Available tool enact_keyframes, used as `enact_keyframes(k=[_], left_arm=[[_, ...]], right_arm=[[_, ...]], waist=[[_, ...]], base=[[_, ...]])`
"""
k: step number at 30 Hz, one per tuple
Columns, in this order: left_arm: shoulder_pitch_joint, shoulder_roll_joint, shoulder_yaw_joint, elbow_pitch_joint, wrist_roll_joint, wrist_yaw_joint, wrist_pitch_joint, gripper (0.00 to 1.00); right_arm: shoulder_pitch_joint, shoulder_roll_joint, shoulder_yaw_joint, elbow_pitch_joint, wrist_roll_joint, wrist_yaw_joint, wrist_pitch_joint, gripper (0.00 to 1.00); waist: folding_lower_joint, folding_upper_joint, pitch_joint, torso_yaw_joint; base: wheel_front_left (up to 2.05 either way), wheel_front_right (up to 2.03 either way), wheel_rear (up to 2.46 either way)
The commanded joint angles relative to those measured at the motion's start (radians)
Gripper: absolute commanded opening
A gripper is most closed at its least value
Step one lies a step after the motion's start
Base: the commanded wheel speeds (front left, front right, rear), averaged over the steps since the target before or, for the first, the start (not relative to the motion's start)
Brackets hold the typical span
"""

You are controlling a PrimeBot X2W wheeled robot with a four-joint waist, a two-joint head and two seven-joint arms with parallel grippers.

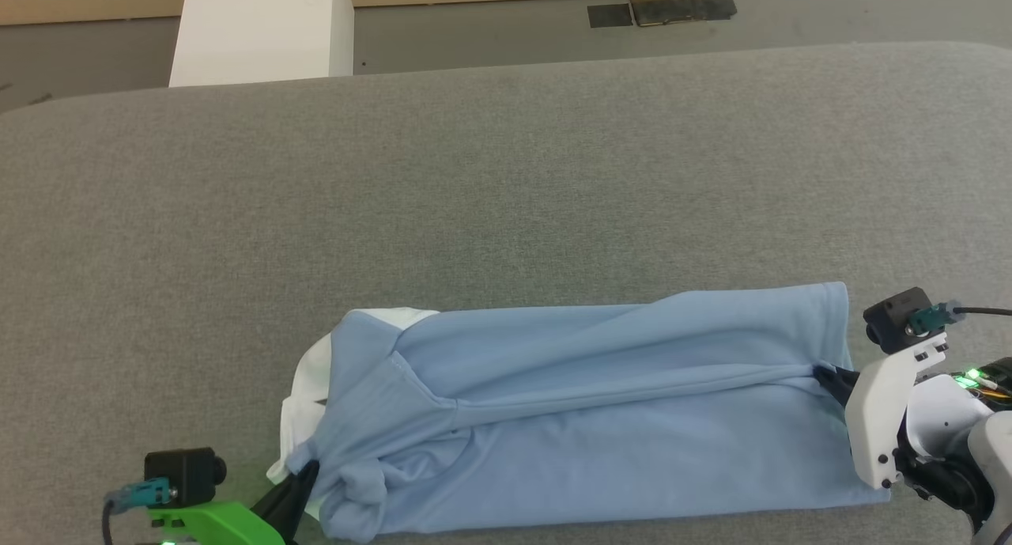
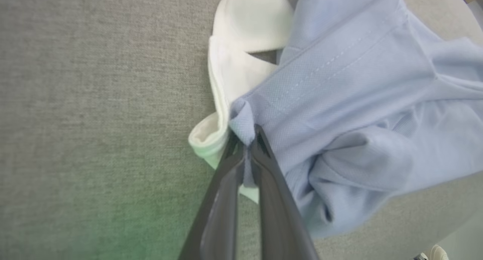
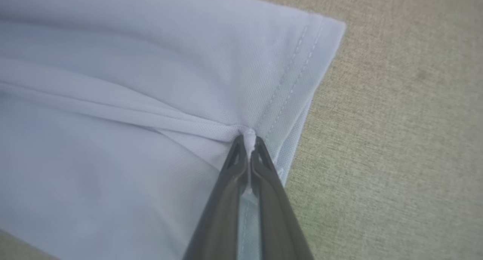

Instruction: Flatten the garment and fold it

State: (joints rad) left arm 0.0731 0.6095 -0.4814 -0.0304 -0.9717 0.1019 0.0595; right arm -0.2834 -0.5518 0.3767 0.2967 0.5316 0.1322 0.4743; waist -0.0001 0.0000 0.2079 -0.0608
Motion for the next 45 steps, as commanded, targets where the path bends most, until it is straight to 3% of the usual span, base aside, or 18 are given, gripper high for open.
enact_keyframes(k=[1, 5, 6, 7, 8, 15, 21, 27, 36, 45], left_arm=[[-0.024, -0.011, -0.01, 0.023, 0.01, -0.01, 0.002, 0.0], [-0.067, -0.039, -0.029, 0.083, 0.027, -0.022, -0.004, 0.0], [-0.075, -0.046, -0.031, 0.094, 0.028, -0.023, -0.006, 0.38], [-0.083, -0.055, -0.033, 0.104, 0.029, -0.024, -0.01, 0.92], [-0.087, -0.063, -0.033, 0.109, 0.029, -0.024, -0.016, 1.0], [-0.087, -0.099, -0.022, 0.112, 0.051, -0.011, -0.097, 1.0], [-0.099, -0.138, 0.039, 0.091, 0.135, 0.046, -0.28, 1.0], [-0.144, -0.206, 0.159, 0.07, 0.313, 0.101, -0.32, 1.0], [-0.187, -0.351, 0.329, 0.046, 0.643, 0.034, -0.321, 1.0], [-0.197, -0.444, 0.41, 0.088, 0.739, -0.069, -0.321, 1.0]], right_arm=[[0.016, 0.008, -0.008, 0.008, 0.009, -0.002, 0.03, 0.0], [0.029, 0.037, -0.042, 0.006, 0.005, -0.002, 0.092, 0.0], [0.032, 0.045, -0.054, 0.004, 0.005, -0.002, 0.101, 0.11], [0.039, 0.055, -0.069, 0.0, 0.002, -0.002, 0.11, 0.11], [0.047, 0.063, -0.083, -0.003, 0.0, -0.002, 0.122, 1.0], [0.147, 0.125, -0.234, -0.1, -0.031, -0.002, 0.137, 1.0], [0.239, 0.204, -0.338, -0.224, -0.059, -0.002, 0.005, 1.0], [0.308, 0.31, -0.45, -0.303, -0.097, -0.002, -0.135, 1.0], [0.32, 0.448, -0.553, -0.309, -0.157, -0.002, -0.224, 1.0], [0.239, 0.5, -0.687, -0.179, -0.207, -0.002, -0.082, 1.0]], waist=[[0.0001, 0.0, 0.007, 0.006], [0.0001, 0.0, 0.012, 0.011], [0.0001, 0.0, 0.011, 0.011], [0.0001, 0.0, 0.008, 0.012], [0.0001, 0.0, 0.003, 0.013], [0.0001, 0.0, -0.041, 0.025], [0.0001, 0.0, -0.067, 0.033], [0.0001, 0.0, -0.083, 0.047], [0.0001, 0.0, -0.089, 0.042], [0.0001, 0.0, -0.079, 0.026]], base=[[0.0, 0.0, 0.0], [0.0, 0.0, 0.0], [0.0, 0.0, 0.0], [0.0, 0.0, 0.0], [0.0, 0.0, 0.0], [0.0, 0.0, 0.0], [0.0, 0.0, 0.0], [0.0, 0.0, 0.0], [0.0, 0.0, 0.0], [0.0, 0.0, 0.0]])
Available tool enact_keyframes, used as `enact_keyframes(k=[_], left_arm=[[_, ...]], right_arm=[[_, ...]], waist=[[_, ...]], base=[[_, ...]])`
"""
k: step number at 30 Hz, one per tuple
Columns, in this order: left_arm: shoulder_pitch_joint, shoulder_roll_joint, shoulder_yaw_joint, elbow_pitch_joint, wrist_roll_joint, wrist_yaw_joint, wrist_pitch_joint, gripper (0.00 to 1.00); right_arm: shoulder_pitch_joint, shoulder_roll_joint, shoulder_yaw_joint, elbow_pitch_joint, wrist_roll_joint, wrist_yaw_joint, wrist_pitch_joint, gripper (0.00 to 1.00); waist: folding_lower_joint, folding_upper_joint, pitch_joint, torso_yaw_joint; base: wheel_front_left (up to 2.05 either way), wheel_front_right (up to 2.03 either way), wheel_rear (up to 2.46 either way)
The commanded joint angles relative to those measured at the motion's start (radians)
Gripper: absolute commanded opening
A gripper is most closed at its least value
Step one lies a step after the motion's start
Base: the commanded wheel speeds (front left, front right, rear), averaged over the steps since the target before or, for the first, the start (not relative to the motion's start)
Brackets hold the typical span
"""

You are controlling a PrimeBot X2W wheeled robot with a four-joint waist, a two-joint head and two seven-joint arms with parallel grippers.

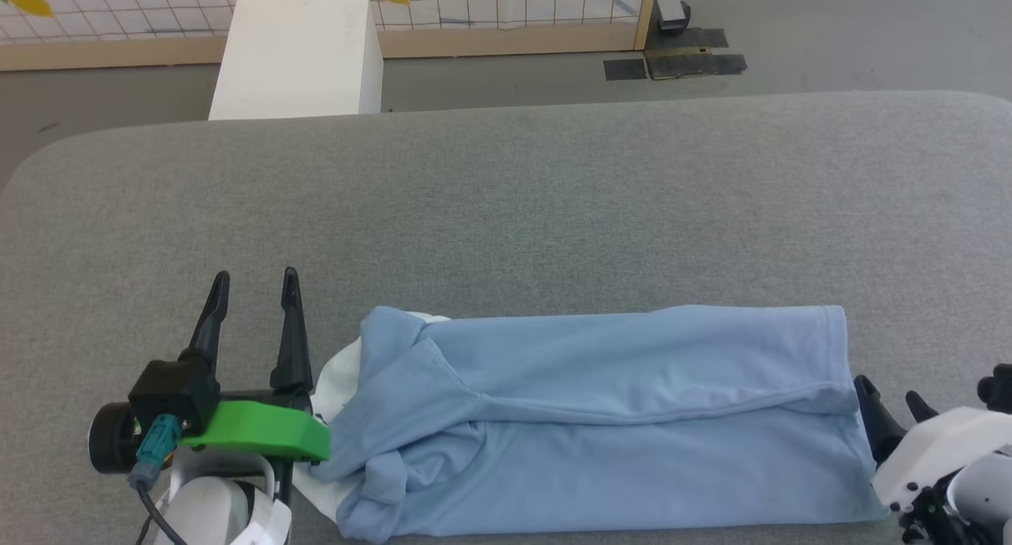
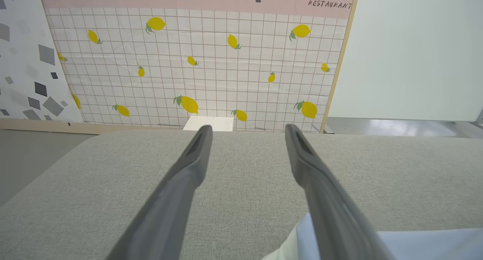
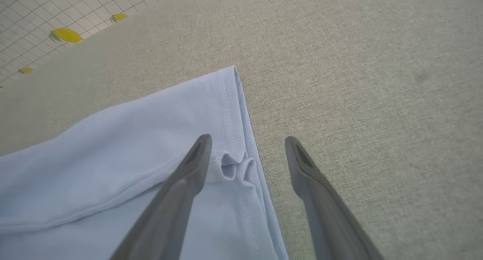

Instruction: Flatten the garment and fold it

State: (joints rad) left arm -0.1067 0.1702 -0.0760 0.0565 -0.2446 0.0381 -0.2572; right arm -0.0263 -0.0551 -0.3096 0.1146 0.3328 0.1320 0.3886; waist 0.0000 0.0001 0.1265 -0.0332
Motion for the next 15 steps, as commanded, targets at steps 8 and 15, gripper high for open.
enact_keyframes(k=[8, 15], left_arm=[[-0.019, -0.059, 0.067, 0.023, 0.058, -0.062, -0.004, 1.0], [-0.015, -0.087, 0.095, 0.035, 0.082, -0.091, -0.004, 1.0]], right_arm=[[-0.116, 0.005, -0.013, 0.155, -0.046, -0.001, 0.16, 1.0], [-0.153, 0.005, -0.003, 0.24, -0.031, -0.001, 0.315, 1.0]], waist=[[0.0, -0.0001, 0.008, 0.003], [0.0, -0.0001, 0.006, 0.014]], base=[[0.0, 0.0, 0.0], [0.0, 0.0, 0.0]])
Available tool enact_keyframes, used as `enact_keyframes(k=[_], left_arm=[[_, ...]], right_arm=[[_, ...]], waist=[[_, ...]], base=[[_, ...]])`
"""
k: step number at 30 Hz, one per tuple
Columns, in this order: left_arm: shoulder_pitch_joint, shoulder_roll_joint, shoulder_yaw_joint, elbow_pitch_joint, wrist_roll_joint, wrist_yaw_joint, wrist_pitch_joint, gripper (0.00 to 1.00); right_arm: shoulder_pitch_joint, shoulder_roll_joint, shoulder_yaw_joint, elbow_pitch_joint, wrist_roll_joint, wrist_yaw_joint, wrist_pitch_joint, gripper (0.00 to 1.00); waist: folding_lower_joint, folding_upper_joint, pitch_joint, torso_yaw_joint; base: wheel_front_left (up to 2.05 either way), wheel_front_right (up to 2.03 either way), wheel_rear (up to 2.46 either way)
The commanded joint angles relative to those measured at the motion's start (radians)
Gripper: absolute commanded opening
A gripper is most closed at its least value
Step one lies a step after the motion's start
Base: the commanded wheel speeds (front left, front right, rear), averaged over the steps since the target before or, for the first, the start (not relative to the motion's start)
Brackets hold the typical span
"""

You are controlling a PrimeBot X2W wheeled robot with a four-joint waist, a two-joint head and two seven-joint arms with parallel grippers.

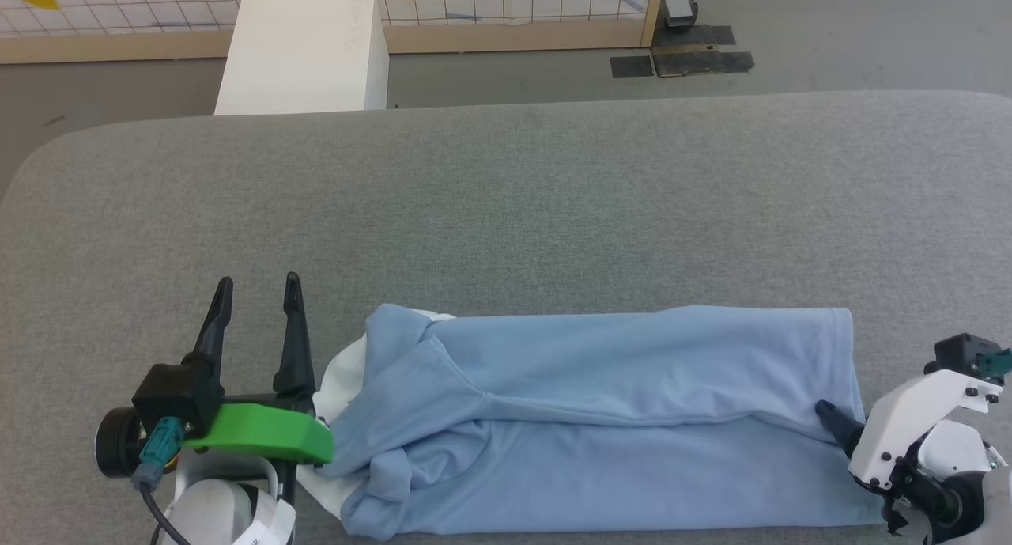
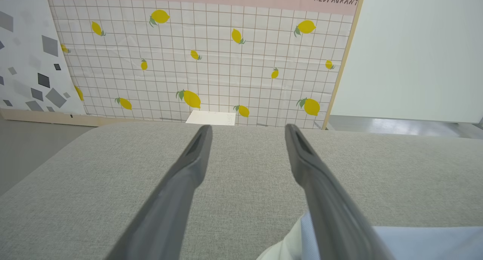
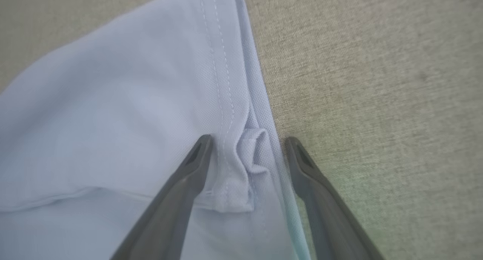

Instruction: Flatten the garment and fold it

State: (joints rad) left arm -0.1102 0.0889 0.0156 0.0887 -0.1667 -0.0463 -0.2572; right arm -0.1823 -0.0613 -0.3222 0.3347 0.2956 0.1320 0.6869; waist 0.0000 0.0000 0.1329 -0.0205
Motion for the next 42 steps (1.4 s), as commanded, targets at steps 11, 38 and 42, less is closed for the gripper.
enact_keyframes(k=[11, 38, 42], left_arm=[[-0.006, -0.026, 0.025, 0.018, 0.025, -0.032, -0.004, 1.0], [0.004, -0.038, 0.049, 0.017, 0.031, -0.046, -0.005, 1.0], [0.009, -0.038, 0.048, 0.018, 0.032, -0.048, -0.005, 1.0]], right_arm=[[0.002, 0.011, 0.003, -0.011, -0.003, -0.001, 0.086, 0.0], [0.066, -0.042, -0.002, -0.338, -0.302, -0.001, -0.051, 0.0], [0.124, -0.048, 0.183, -0.592, -0.233, -0.001, 0.075, 0.0]], waist=[[0.0, 0.0, -0.006, 0.008], [0.0, 0.0, -0.01, 0.014], [0.0, 0.0, -0.016, 0.017]], base=[[0.0, 0.0, 0.0], [0.0, 0.0, 0.0], [0.0, 0.0, 0.0]])
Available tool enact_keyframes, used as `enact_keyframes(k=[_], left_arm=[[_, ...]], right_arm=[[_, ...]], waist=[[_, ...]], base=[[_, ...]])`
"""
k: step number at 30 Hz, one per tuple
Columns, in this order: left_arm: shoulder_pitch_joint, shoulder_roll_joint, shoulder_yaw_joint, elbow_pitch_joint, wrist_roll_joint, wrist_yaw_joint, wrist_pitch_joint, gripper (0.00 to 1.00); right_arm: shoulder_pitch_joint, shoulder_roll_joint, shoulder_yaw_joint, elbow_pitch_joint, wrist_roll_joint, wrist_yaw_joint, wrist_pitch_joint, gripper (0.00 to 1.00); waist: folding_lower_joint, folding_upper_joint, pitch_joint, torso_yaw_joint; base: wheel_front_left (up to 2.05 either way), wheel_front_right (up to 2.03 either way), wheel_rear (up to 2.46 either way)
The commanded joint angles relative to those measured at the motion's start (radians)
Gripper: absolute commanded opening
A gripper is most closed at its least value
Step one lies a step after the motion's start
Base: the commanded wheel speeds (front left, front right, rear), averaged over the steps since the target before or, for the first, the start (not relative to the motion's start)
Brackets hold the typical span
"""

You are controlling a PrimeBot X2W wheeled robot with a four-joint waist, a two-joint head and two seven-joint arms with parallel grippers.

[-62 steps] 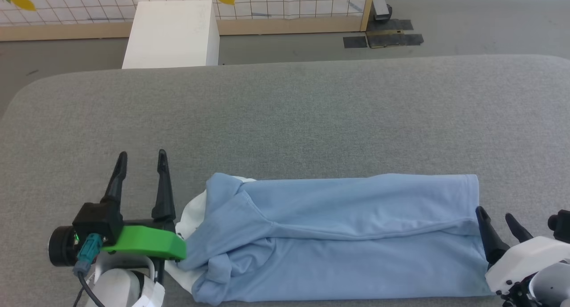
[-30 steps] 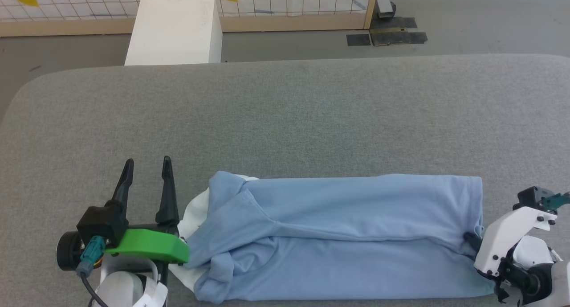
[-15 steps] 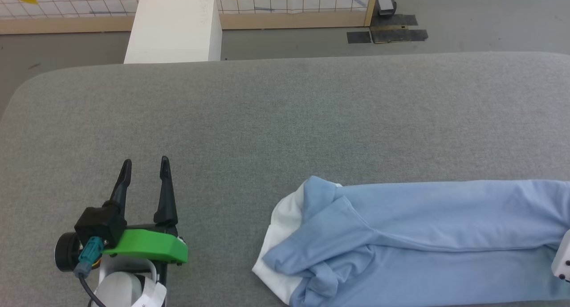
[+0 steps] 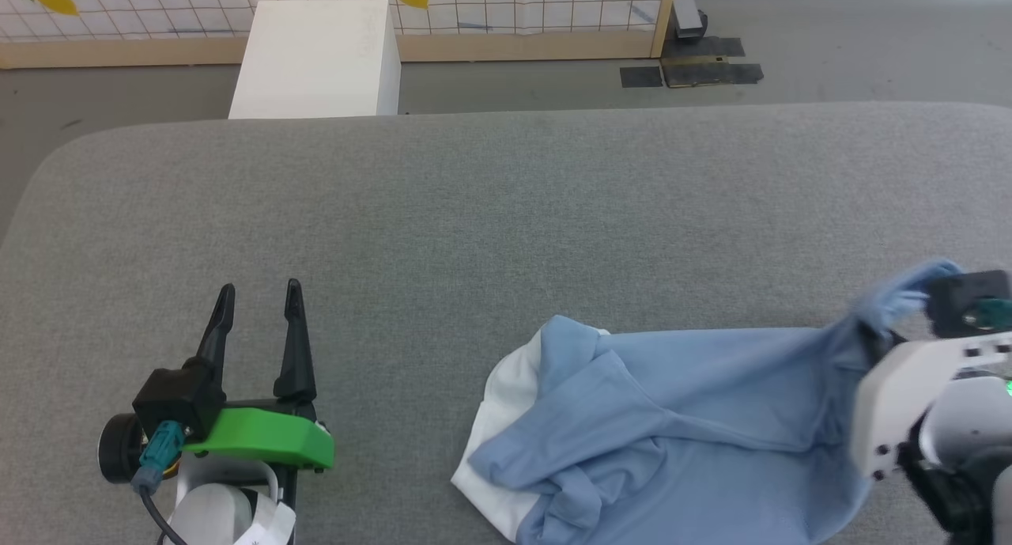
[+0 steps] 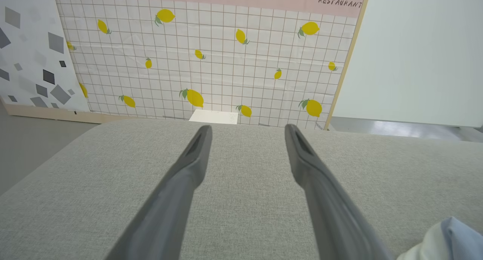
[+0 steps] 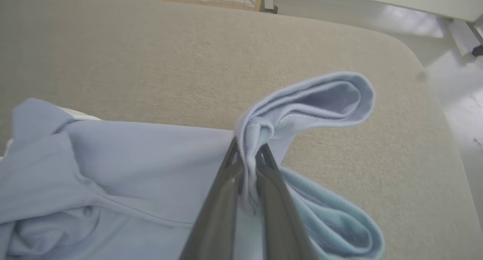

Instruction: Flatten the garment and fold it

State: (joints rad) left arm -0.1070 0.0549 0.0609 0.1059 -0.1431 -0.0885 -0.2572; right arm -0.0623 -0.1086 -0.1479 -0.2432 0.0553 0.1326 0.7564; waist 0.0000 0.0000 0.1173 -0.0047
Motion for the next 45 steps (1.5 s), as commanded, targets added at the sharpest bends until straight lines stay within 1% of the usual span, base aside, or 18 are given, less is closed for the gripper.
enact_keyframes(k=[1, 2, 4, 7, 10, 14, 20, 24, 28, 30, 31, 35, 36, 39, 41, 42, 45], left_arm=[[0.005, -0.004, 0.001, 0.002, 0.008, -0.006, -0.005, 1.0], [0.004, -0.004, 0.0, 0.002, 0.008, -0.006, -0.005, 1.0], [0.001, -0.005, -0.004, 0.003, 0.006, -0.006, -0.005, 1.0], [-0.004, -0.005, -0.011, 0.002, 0.003, -0.005, -0.005, 1.0], [-0.014, -0.005, -0.021, 0.003, -0.002, -0.004, -0.005, 1.0], [-0.027, -0.005, -0.036, 0.004, -0.011, -0.002, -0.005, 1.0], [-0.045, -0.005, -0.053, 0.012, -0.022, 0.0, -0.005, 1.0], [-0.048, -0.005, -0.057, 0.013, -0.025, 0.003, -0.005, 1.0], [-0.043, -0.005, -0.057, 0.014, -0.027, 0.008, -0.005, 1.0], [-0.039, -0.005, -0.055, 0.016, -0.028, 0.01, -0.005, 1.0], [-0.037, -0.005, -0.055, 0.017, -0.027, 0.01, -0.005, 1.0], [-0.027, -0.005, -0.054, 0.024, -0.027, 0.011, -0.005, 1.0], [-0.022, -0.005, -0.049, 0.028, -0.026, 0.009, -0.005, 1.0], [-0.013, -0.005, -0.042, 0.03, -0.023, 0.005, -0.005, 1.0], [-0.006, -0.005, -0.038, 0.03, -0.023, 0.004, -0.005, 1.0], [0.001, -0.005, -0.035, 0.03, -0.024, 0.003, -0.005, 1.0], [0.01, -0.005, -0.031, 0.03, -0.023, 0.001, -0.005, 1.0]], right_arm=[[0.011, -0.007, 0.05, -0.061, 0.017, -0.002, 0.029, 0.0], [0.016, -0.017, 0.104, -0.111, 0.024, -0.002, 0.056, 0.0], [0.009, -0.04, 0.204, -0.173, 0.034, -0.002, 0.084, 0.0], [-0.029, -0.069, 0.351, -0.194, 0.041, -0.002, 0.099, 0.0], [-0.092, -0.079, 0.495, -0.139, 0.048, -0.002, 0.087, 0.0], [-0.177, -0.05, 0.636, -0.019, 0.058, -0.002, 0.048, 0.0], [-0.256, -0.004, 0.756, 0.191, 0.09, -0.002, 0.012, 0.0], [-0.279, 0.01, 0.803, 0.305, 0.118, -0.002, 0.01, 0.0], [-0.28, 0.019, 0.823, 0.373, 0.154, -0.002, 0.014, 0.0], [-0.278, 0.022, 0.828, 0.389, 0.172, -0.002, 0.009, 0.5], [-0.275, 0.024, 0.829, 0.393, 0.186, -0.002, 0.004, 1.0], [-0.259, 0.03, 0.818, 0.36, 0.252, -0.002, -0.034, 1.0], [-0.243, 0.032, 0.804, 0.316, 0.286, -0.002, -0.062, 1.0], [-0.216, 0.033, 0.753, 0.232, 0.311, -0.002, -0.136, 1.0], [-0.194, 0.034, 0.699, 0.171, 0.315, -0.002, -0.204, 1.0], [-0.176, 0.035, 0.638, 0.114, 0.303, -0.002, -0.284, 1.0], [-0.139, 0.037, 0.521, 0.05, 0.279, -0.002, -0.417, 1.0]], waist=[[0.0, 0.0, -0.001, 0.003], [0.0, 0.0, -0.002, 0.006], [0.0, 0.0, 0.0, 0.01], [0.0, 0.0, 0.006, 0.018], [0.0, 0.0, 0.017, 0.033], [0.0, 0.0, 0.034, 0.057], [0.0, 0.0, 0.056, 0.091], [0.0, 0.0, 0.064, 0.101], [0.0, 0.0, 0.063, 0.1], [0.0, 0.0, 0.059, 0.096], [0.0, 0.0, 0.055, 0.092], [0.0, 0.0, 0.033, 0.077], [0.0, 0.0, 0.02, 0.067], [0.0, 0.0, 0.001, 0.05], [0.0, 0.0, -0.012, 0.038], [0.0, 0.0, -0.024, 0.027], [0.0, 0.0, -0.041, 0.007]], base=[[0.0, 0.0, 0.0], [0.0, 0.0, 0.0], [0.0, 0.0, 0.0], [0.0, 0.0, 0.0], [0.0, 0.0, 0.0], [0.0, 0.0, 0.0], [0.0, 0.0, 0.0], [0.0, 0.0, 0.0], [0.0, 0.0, 0.0], [0.0, 0.0, 0.0], [0.0, 0.0, 0.0], [0.0, 0.0, 0.0], [0.0, 0.0, 0.0], [0.0, 0.0, 0.0], [0.0, 0.0, 0.0], [0.0, 0.0, 0.0], [0.0, 0.0, 0.0]])
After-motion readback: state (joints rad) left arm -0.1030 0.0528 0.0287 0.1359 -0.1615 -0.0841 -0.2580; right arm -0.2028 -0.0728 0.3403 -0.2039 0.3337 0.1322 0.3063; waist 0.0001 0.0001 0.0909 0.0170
